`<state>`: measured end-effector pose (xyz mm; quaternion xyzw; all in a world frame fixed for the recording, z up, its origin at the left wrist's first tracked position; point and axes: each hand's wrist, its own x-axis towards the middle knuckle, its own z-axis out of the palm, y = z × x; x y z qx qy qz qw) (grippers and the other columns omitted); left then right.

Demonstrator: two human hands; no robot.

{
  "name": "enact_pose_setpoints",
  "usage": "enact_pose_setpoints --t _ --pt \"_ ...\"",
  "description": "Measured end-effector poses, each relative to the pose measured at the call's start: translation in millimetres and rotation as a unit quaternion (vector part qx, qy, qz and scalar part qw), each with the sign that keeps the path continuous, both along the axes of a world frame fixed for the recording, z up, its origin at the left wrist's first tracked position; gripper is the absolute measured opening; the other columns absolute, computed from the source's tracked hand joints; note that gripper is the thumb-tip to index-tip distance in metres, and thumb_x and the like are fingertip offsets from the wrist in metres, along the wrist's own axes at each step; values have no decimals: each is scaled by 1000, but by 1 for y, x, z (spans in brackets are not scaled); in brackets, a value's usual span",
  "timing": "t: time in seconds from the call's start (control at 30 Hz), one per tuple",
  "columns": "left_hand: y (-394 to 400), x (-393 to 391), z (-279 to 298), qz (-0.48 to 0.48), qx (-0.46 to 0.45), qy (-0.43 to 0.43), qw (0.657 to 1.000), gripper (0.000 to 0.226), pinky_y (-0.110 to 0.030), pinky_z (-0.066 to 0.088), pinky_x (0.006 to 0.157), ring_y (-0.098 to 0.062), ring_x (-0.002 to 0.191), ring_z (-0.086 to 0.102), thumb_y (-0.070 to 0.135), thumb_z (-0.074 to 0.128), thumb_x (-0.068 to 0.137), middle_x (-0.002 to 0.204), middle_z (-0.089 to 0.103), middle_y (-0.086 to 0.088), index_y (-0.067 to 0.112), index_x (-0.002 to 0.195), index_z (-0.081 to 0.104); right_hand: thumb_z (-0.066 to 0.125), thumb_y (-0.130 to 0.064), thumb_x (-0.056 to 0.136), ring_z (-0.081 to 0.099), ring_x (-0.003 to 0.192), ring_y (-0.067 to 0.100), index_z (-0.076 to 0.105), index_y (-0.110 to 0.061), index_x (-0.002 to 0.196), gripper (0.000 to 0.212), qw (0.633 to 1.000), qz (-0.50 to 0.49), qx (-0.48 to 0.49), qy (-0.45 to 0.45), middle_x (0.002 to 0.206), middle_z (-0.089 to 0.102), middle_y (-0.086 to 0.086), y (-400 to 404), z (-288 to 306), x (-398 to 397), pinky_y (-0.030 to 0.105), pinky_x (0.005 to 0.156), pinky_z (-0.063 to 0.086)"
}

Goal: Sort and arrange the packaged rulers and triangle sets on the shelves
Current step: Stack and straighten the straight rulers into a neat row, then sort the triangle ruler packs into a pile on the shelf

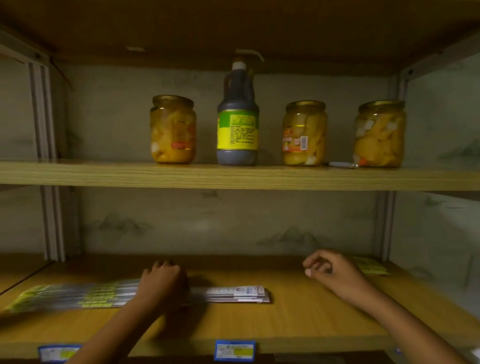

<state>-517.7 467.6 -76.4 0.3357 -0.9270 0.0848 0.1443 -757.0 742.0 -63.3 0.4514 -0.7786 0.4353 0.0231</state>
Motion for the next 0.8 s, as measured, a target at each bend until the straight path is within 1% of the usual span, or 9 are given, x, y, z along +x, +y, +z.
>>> enact_pose_setpoints --t 0.1,0.2,0.23,0.3,0.37,0.47,0.57,0.7,0.8 --pt "9 -3 11 -34 33 39 998 23 -33 50 88 -22 106 59 32 56 88 116 63 -2 27 107 68 70 -9 86 55 74 9 67 -12 97 12 1000 2 24 17 90 64 2 13 1 -15 9 62 43" --pt "22 -16 26 -73 67 69 993 14 -27 52 74 -18 91 65 23 57 88 105 69 1 20 94 69 68 -13 88 57 78 8 65 -10 104 17 996 -5 76 43 95 64 4 28 11 -38 7 61 42" --pt "28 -24 30 -94 78 77 990 12 -23 49 72 -15 91 65 22 57 89 106 68 2 20 94 68 68 -16 89 58 82 8 64 -11 106 19 994 -9 91 56 98 64 4 34 17 -48 7 64 43" --pt "47 -43 40 -137 100 85 982 14 -14 43 74 -9 94 63 20 58 92 111 66 4 20 102 67 68 -19 88 61 92 13 65 -9 110 24 989 -17 115 97 103 64 5 45 28 -69 19 76 48" --pt "69 -67 48 -158 123 94 975 19 -11 45 76 -6 92 60 17 56 93 113 64 4 18 110 65 68 -23 88 59 99 16 63 -11 113 28 978 -31 144 145 107 61 4 58 38 -91 25 82 47" --pt "99 -107 53 -161 182 114 963 21 -21 52 84 -8 95 61 15 54 93 114 64 3 21 111 64 65 -28 88 57 101 15 59 -18 112 27 967 -49 168 184 109 58 1 78 43 -117 26 84 48" --pt "126 -137 53 -175 203 106 958 22 -32 54 89 -13 99 62 17 56 92 116 63 1 23 111 62 60 -28 89 57 108 22 56 -16 119 32 956 -77 205 196 118 59 6 90 41 -137 31 87 49" --pt "147 -164 52 -187 208 105 954 22 -34 55 86 -14 94 64 19 58 91 114 65 -1 25 112 61 51 -25 94 55 113 27 52 -10 125 34 942 -98 254 196 124 58 12 92 38 -156 30 87 48" --pt "156 -180 58 -188 214 110 952 25 -38 53 90 -20 99 63 27 58 91 117 64 -2 24 115 60 45 -24 95 56 116 28 50 -13 131 39 934 -110 293 172 131 56 12 86 37 -169 32 92 49"
